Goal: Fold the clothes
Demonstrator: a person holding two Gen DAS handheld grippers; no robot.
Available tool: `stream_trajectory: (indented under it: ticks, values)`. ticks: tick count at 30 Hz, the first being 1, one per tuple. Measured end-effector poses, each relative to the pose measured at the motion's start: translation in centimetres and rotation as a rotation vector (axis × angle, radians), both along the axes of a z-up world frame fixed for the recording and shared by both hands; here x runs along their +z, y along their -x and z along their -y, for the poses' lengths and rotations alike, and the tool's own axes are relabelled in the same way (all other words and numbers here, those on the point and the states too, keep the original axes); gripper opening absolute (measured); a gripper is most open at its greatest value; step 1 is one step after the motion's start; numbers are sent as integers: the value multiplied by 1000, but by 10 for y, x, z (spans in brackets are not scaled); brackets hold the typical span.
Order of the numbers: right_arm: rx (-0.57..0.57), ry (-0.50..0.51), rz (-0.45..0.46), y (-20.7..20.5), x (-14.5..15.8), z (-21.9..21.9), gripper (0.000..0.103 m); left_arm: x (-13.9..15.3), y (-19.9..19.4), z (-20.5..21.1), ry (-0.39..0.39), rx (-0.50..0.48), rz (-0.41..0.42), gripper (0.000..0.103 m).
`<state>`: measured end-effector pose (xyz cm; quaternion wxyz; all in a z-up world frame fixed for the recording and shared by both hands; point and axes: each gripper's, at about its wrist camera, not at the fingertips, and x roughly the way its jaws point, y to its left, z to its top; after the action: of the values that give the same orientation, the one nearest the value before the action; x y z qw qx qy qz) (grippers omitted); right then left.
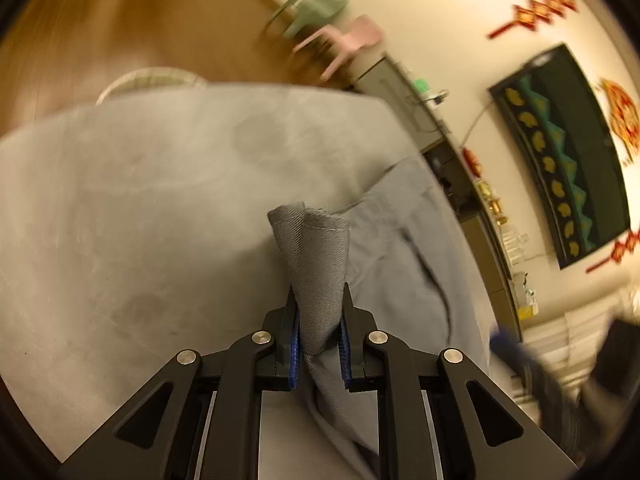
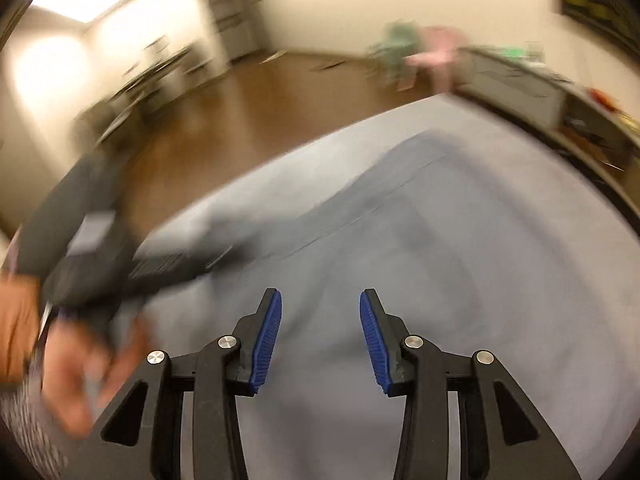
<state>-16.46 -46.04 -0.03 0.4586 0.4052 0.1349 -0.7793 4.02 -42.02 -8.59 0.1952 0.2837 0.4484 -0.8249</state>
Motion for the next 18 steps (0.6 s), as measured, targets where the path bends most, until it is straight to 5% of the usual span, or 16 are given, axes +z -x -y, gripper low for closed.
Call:
stream_trajectory:
  ticks: [3,5,9,11,13,14,18]
  values:
    - [-214,-156,4,69,-26,9,43,30,3,-37,185,-72,-53,15]
    - [-307,-286,74,109,-72,8,41,49,5,-66,321,-132,-85,15]
    - [-273,-346,98,123,-107,16,43,60,14,-125,558,-264,-69,14]
    - [-273,-263,152,130,-97,21,48,59,19,-146,633,-312,-46,14]
    - [-263,-149,192,133,-81,28,78,59,21,-155,676,-330,-31,14]
    - [-253,-76,204,132,-70,33,83,59,22,-159,699,-336,-24,14]
    - [-118,-102,219,138,-61,100,83,62,23,-163,717,-354,-16,14]
